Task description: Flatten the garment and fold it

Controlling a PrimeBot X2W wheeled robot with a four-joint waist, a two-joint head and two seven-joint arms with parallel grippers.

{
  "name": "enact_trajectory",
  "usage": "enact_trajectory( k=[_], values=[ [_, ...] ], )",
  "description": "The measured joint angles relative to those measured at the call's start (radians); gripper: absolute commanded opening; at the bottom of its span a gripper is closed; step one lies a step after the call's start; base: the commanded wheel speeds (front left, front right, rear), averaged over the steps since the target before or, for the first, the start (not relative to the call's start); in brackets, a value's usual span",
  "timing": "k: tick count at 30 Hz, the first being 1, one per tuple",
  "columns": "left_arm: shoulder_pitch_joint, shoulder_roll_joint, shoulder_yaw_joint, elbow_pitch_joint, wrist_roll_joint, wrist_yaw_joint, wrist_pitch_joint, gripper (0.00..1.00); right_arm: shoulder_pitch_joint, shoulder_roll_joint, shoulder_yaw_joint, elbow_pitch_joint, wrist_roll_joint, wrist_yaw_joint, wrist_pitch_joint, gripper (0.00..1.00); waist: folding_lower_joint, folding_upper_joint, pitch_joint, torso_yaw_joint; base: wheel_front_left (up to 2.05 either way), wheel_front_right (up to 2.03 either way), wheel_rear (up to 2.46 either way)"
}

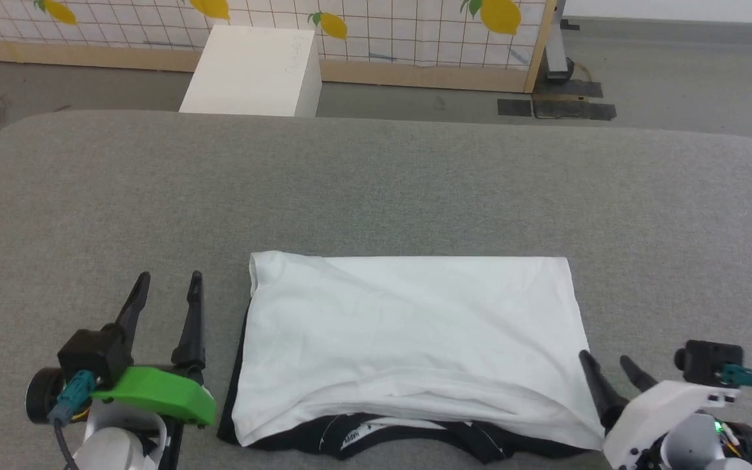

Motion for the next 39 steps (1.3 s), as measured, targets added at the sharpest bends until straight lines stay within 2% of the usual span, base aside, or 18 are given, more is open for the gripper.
enact_trajectory(
  k=[7,13,15,16,17,18,23,27,34,39],
  values=[
    [-0.032,-0.029,0.019,0.024,0.03,-0.024,0.0,1.0,-0.128,0.0,0.0,0.203,-0.017,0.0,0.082,1.0,0.0,0.0,0.018,-0.004,0.0,0.0,0.0],
    [-0.037,-0.052,0.029,0.046,0.058,-0.038,0.0,1.0,-0.214,-0.009,0.044,0.299,-0.006,0.0,0.156,1.0,0.0,0.0,0.028,0.003,0.0,0.0,0.0],
    [-0.037,-0.056,0.035,0.052,0.059,-0.042,0.0,1.0,-0.225,-0.014,0.06,0.305,0.002,0.0,0.181,0.76,0.0001,0.0,0.029,0.006,0.0,0.0,0.0],
    [-0.037,-0.058,0.038,0.054,0.06,-0.043,0.0,1.0,-0.227,-0.016,0.065,0.304,0.004,0.0,0.189,0.33,0.0,0.0,0.029,0.007,0.0,0.0,0.0],
    [-0.037,-0.06,0.042,0.056,0.062,-0.044,0.0,1.0,-0.227,-0.015,0.069,0.304,0.007,0.0,0.194,0.2,0.0,0.0,0.029,0.008,0.0,0.0,0.0],
    [-0.037,-0.062,0.044,0.058,0.064,-0.047,0.0,1.0,-0.227,-0.014,0.07,0.302,0.007,0.0,0.195,0.0,0.0,0.0,0.028,0.009,0.0,0.0,0.0],
    [-0.037,-0.074,0.056,0.063,0.069,-0.052,0.0,1.0,-0.214,-0.002,0.051,0.282,0.007,0.0,0.177,0.0,0.0001,0.0,0.023,0.006,0.0,0.0,0.0],
    [-0.035,-0.078,0.066,0.063,0.079,-0.058,0.0,1.0,-0.194,0.007,-0.023,0.251,-0.023,0.0,0.148,0.0,0.0001,0.0,0.017,0.0,0.0,0.0,0.0],
    [-0.032,-0.092,0.079,0.061,0.085,-0.064,0.0,1.0,-0.153,0.004,-0.212,0.137,-0.217,0.0,0.165,0.0,0.0,0.0,0.012,-0.011,0.0,0.0,0.0],
    [-0.031,-0.102,0.079,0.062,0.087,-0.069,0.0,1.0,-0.118,0.003,-0.27,0.05,-0.286,0.0,0.207,0.0,0.0001,0.0,0.015,-0.015,0.0,0.0,0.0]
  ],
)
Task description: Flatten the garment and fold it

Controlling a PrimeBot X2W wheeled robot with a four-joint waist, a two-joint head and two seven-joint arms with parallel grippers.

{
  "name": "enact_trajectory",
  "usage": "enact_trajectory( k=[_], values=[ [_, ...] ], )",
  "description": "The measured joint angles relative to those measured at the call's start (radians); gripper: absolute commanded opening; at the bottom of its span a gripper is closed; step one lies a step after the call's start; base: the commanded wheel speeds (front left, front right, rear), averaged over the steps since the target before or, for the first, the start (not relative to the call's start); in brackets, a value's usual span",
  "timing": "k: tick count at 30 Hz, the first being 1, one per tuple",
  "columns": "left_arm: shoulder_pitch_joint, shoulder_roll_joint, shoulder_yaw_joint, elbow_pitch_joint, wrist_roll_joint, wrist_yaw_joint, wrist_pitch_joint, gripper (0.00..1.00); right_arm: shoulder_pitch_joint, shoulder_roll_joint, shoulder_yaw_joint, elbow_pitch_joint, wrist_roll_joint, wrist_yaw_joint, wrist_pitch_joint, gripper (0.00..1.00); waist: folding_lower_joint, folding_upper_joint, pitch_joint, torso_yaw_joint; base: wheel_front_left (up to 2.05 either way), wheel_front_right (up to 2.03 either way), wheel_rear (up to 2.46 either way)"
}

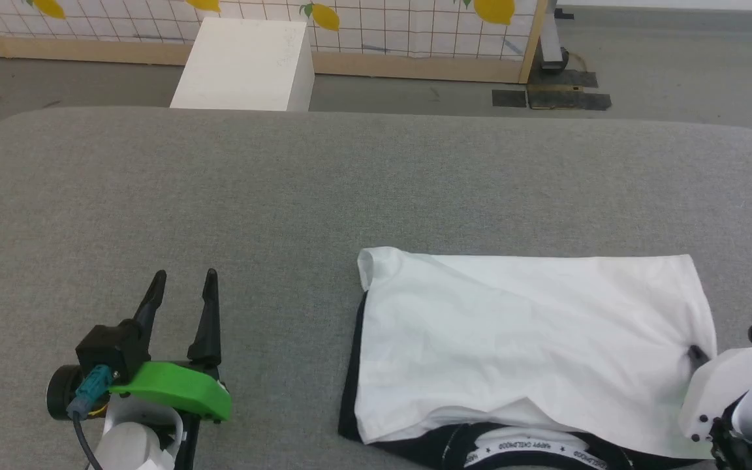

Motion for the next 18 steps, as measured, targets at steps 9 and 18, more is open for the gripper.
enact_trajectory(
  k=[9,18],
  values=[
    [0.0,-0.008,-0.001,0.01,0.013,-0.009,0.0,1.0,0.066,-0.002,0.105,-0.221,0.062,0.0,0.045,0.0,0.0,0.0,0.003,0.004,0.0,0.0,0.0],
    [0.0,-0.011,-0.007,0.019,0.032,-0.016,0.0,1.0,0.093,-0.003,0.415,-0.493,0.084,0.0,0.128,0.0,0.0,0.0,-0.003,0.021,0.0,0.0,0.0]
  ],
)
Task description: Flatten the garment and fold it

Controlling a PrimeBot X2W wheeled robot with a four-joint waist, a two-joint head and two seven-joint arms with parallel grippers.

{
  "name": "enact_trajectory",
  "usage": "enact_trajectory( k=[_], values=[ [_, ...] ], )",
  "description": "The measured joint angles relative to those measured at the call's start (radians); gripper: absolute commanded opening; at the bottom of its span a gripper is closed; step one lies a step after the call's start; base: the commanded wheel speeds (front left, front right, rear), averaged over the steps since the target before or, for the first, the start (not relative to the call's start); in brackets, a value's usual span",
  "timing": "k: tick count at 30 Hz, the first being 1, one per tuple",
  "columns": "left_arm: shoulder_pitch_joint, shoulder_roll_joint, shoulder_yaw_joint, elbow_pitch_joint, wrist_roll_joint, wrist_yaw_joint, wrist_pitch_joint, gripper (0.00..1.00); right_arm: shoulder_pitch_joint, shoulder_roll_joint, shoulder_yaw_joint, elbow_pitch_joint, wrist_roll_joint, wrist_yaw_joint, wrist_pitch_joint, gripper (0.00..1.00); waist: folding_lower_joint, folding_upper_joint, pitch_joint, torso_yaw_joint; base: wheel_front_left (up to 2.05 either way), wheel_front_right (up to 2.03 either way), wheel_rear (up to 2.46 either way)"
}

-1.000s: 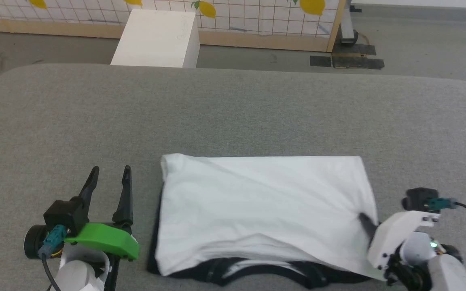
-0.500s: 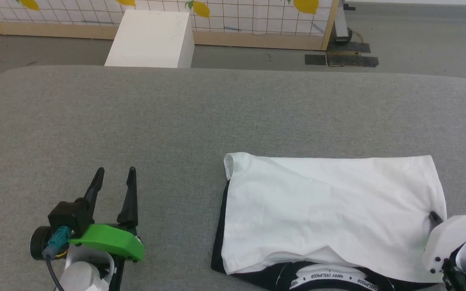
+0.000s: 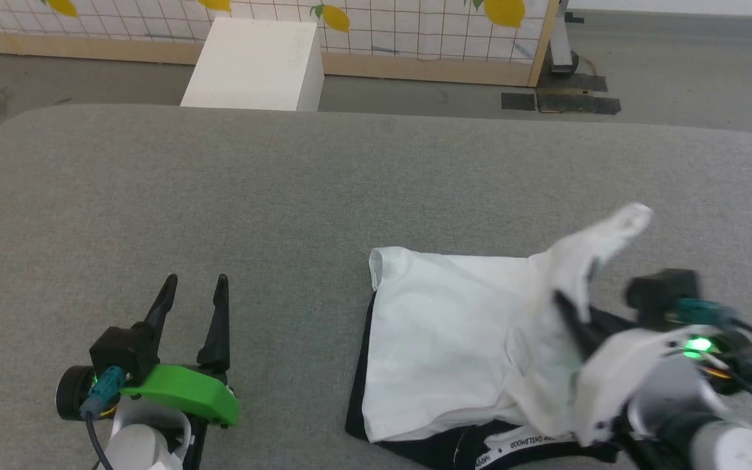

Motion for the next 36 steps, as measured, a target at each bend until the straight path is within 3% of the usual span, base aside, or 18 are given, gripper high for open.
enact_trajectory(
  k=[4,9,20,22,23,24,30,36],
  values=[
    [-0.005,-0.004,-0.013,0.003,0.001,-0.001,0.0,1.0,-0.07,-0.001,0.15,0.021,-0.042,0.0,0.021,0.0,0.0,0.0,0.01,0.011,0.0,0.0,0.0],
    [-0.031,-0.018,-0.032,0.011,0.001,-0.009,0.0,1.0,-0.193,0.0,0.289,0.159,-0.041,0.0,0.026,0.0,0.0001,0.0,0.032,0.037,0.0,0.0,0.0],
    [-0.073,-0.034,-0.043,0.02,0.0,-0.01,0.0,1.0,-0.34,0.001,0.38,0.473,0.042,0.0,0.039,0.02,0.0,0.0,0.1,0.108,0.0,0.0,0.0],
    [-0.073,-0.035,-0.04,0.023,0.0,-0.01,-0.001,1.0,-0.351,0.0,0.39,0.503,0.055,0.0,0.049,0.32,0.0,0.0,0.11,0.117,0.0,0.0,0.0],
    [-0.073,-0.035,-0.039,0.024,0.0,-0.01,-0.001,1.0,-0.355,0.001,0.395,0.514,0.074,0.0,0.054,0.82,0.0001,0.0,0.114,0.121,0.0,0.0,0.0],
    [-0.073,-0.036,-0.036,0.025,0.0,-0.01,-0.001,1.0,-0.356,0.001,0.404,0.523,0.093,0.0,0.063,1.0,0.0001,0.0,0.117,0.124,0.0,0.0,0.0],
    [-0.072,-0.035,-0.02,0.034,0.0,-0.01,-0.001,1.0,-0.356,0.0,0.42,0.49,0.158,0.0,0.055,1.0,0.0,0.0,0.108,0.112,0.0,0.0,0.0],
    [-0.07,-0.03,-0.007,0.033,0.0,-0.01,-0.001,1.0,-0.309,0.002,0.33,0.288,0.215,0.0,-0.17,1.0,0.0001,0.0,0.075,0.083,0.0,0.0,0.0]
  ],
)
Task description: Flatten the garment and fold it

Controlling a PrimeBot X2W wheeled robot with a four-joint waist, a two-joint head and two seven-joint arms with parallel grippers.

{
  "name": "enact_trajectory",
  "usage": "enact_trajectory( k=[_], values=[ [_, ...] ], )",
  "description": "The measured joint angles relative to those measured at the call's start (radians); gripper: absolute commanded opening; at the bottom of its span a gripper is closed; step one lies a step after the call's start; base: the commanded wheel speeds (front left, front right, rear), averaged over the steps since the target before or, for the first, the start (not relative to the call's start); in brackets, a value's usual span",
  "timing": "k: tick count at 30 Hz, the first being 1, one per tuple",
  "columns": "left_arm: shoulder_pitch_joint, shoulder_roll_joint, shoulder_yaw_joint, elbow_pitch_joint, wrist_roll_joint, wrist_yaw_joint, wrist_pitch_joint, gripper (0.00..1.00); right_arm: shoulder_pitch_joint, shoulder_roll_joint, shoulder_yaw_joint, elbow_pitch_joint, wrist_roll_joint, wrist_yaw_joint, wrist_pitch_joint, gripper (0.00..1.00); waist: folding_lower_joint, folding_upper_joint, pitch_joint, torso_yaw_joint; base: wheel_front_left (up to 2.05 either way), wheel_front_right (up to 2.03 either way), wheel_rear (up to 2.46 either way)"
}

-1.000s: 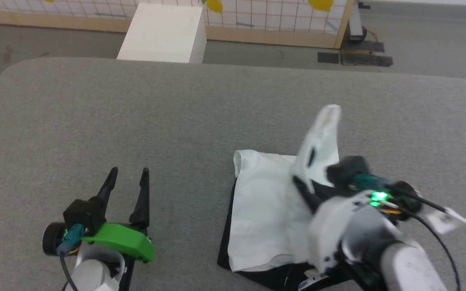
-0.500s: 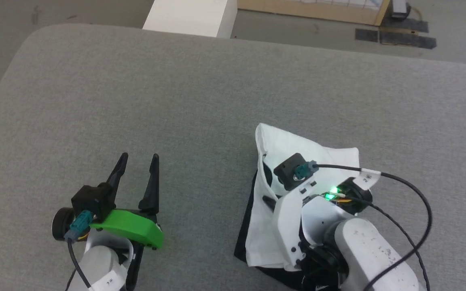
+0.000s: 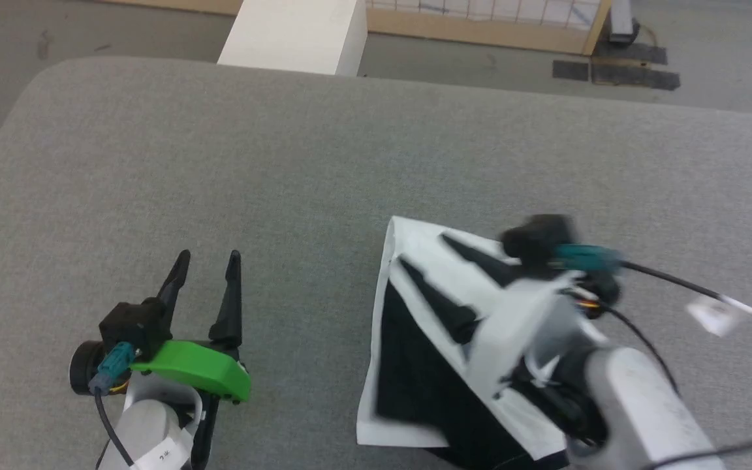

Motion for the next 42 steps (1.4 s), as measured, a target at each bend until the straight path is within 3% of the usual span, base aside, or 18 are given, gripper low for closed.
enact_trajectory(
  k=[6,12,17,23,31,32,34,35,38,42],
  values=[
    [0.015,0.007,0.013,-0.012,0.001,0.0,0.0,1.0,0.163,-0.002,-0.23,-0.114,0.044,0.0,-0.24,1.0,0.0,0.0,-0.033,-0.039,0.0,0.0,0.0],
    [0.02,0.011,0.015,-0.018,0.001,0.0,0.0,1.0,0.248,-0.004,-0.365,-0.033,0.105,0.0,-0.35,1.0,0.0,0.0,-0.047,-0.071,0.0,0.0,0.0],
    [0.02,0.011,0.014,-0.021,0.001,0.0,0.0,1.0,0.249,-0.004,-0.361,0.099,0.131,0.0,-0.326,1.0,-0.0001,0.0,-0.041,-0.077,0.0,0.0,0.0],
    [0.02,0.009,0.009,-0.022,0.001,0.0,0.0,1.0,0.202,-0.003,-0.328,0.287,0.148,0.0,-0.209,1.0,0.0,0.0,-0.026,-0.066,0.0,0.0,0.0],
    [0.02,0.004,-0.007,-0.017,0.001,0.0,0.0,1.0,0.12,-0.006,-0.265,0.429,0.187,0.0,-0.126,1.0,0.0,0.0,-0.017,-0.043,0.0,0.0,0.0],
    [0.02,0.004,-0.008,-0.016,0.001,0.0,0.0,1.0,0.116,-0.006,-0.262,0.434,0.183,0.0,-0.118,0.63,0.0,0.0,-0.018,-0.042,0.0,0.0,0.0],
    [0.02,0.004,-0.008,-0.015,0.0,0.0,0.0,1.0,0.111,-0.006,-0.261,0.44,0.171,0.0,-0.101,0.26,0.0,0.0,-0.02,-0.042,0.0,0.0,0.0],
    [0.02,0.004,-0.007,-0.014,0.0,0.0,0.0,1.0,0.11,-0.006,-0.261,0.44,0.157,0.0,-0.093,0.0,0.0,0.0,-0.022,-0.042,0.0,0.0,0.0],
    [0.023,0.005,0.001,-0.013,0.0,0.0,0.0,1.0,0.11,-0.004,-0.261,0.426,0.095,0.0,-0.067,0.0,-0.0001,0.0,-0.029,-0.05,0.0,0.0,0.0],
    [0.037,0.006,0.009,-0.014,0.0,0.0,0.0,1.0,0.11,0.002,-0.265,0.345,-0.114,0.0,0.015,0.0,0.0,0.0,-0.034,-0.075,0.0,0.0,0.0]
  ],
)
